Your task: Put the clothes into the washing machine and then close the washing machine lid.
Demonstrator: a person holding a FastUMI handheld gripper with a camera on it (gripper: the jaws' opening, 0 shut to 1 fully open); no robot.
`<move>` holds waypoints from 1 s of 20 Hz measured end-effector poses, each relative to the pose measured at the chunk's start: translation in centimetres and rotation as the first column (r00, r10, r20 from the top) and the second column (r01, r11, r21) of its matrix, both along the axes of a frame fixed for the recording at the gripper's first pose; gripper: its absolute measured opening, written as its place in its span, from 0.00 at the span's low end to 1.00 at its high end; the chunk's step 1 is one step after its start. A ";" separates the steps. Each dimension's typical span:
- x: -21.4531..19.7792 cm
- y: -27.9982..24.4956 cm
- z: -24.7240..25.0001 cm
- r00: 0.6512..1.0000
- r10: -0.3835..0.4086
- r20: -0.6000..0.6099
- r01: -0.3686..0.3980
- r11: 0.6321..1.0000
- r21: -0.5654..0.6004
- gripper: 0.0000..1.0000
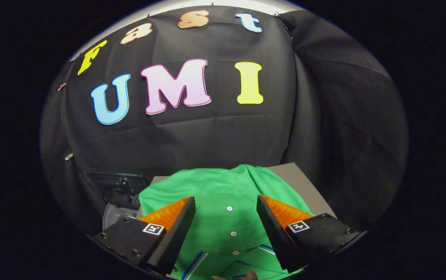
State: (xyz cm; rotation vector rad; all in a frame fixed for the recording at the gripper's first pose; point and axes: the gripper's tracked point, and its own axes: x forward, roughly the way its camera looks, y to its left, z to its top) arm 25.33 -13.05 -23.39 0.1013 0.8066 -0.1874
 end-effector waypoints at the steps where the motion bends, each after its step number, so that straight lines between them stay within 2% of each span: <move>1: -0.1 -0.1 -1.1 1.000 -0.003 -0.031 0.003 1.000 0.010 0.99; 3: -0.3 -0.6 -2.9 0.996 -0.020 -0.088 0.022 1.000 0.021 0.99; 6: -0.3 -0.8 -4.0 0.993 -0.038 -0.112 0.042 0.998 0.040 0.99; 12: -0.1 -0.6 -5.1 0.983 0.020 -0.181 -0.026 0.999 -0.030 1.00; 13: -0.1 -0.5 -5.2 0.980 0.031 -0.196 -0.037 0.999 -0.026 0.97; 16: 0.0 -0.4 -5.4 0.970 0.044 -0.238 -0.052 0.998 -0.026 0.26; 17: -0.2 -0.6 -5.4 0.970 0.038 -0.239 -0.046 0.999 -0.027 0.25; 18: -0.2 -0.3 -5.2 0.971 0.045 -0.234 -0.054 0.998 -0.031 0.12; 19: -0.1 -0.3 -5.4 0.976 0.037 -0.214 -0.044 0.999 -0.030 0.12; 20: -0.4 -0.1 -5.0 0.979 0.040 -0.200 -0.044 0.999 -0.018 0.05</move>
